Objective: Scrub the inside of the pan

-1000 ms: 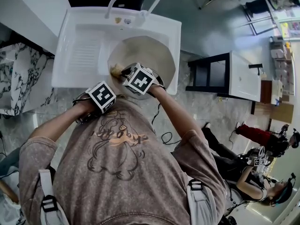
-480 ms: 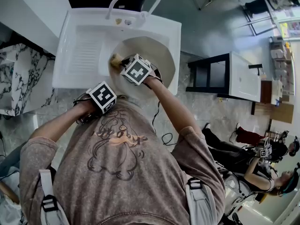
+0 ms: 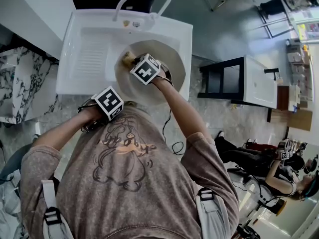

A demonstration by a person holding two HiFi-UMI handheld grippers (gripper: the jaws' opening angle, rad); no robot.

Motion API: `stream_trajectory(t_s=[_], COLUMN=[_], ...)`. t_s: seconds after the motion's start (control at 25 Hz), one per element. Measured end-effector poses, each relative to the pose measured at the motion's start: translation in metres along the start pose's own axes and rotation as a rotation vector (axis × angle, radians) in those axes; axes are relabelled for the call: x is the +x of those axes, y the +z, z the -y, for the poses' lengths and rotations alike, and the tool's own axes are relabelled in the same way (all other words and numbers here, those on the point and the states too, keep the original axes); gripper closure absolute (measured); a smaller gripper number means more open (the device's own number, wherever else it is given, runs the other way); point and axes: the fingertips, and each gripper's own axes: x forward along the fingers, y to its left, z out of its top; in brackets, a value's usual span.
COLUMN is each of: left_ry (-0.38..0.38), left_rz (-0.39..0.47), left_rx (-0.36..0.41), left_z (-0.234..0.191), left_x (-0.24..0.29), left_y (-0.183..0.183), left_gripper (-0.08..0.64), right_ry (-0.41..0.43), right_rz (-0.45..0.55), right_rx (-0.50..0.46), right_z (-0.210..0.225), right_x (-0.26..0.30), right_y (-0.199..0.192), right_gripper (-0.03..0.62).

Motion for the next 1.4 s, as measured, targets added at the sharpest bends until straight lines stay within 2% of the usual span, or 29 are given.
stream_trajectory(t_s=[0.48, 0.76, 1.16, 1.4], left_ry=[0.001, 0.009, 0.000, -0.003], left_rz=[-0.007, -0.011, -0.001, -0.001], left_rx=[0.007, 0.023, 0.009, 0.003], left_z=[-0.002, -0.003, -0.003, -0.001], left_x=[-0.002, -0.002, -0.001, -0.002], left_y=[0.000, 0.001, 0.006, 0.006], left_gripper=[0.520, 0.520, 0.518, 0.518], right_ry=[-0.102, -0.133, -0.118, -0.058], right_rz=[-0.080, -0.175, -0.234, -0.290], right_rx=[-0.061, -0.152, -0.151, -0.184], right_z=[0.045, 0.059, 0.071, 0.062], right_x=[0.000, -0.010, -0.026, -0.041], right_y=[-0.022, -0.047, -0.076, -0.095], right_gripper=[0.541, 0.541, 0.541, 0.541])
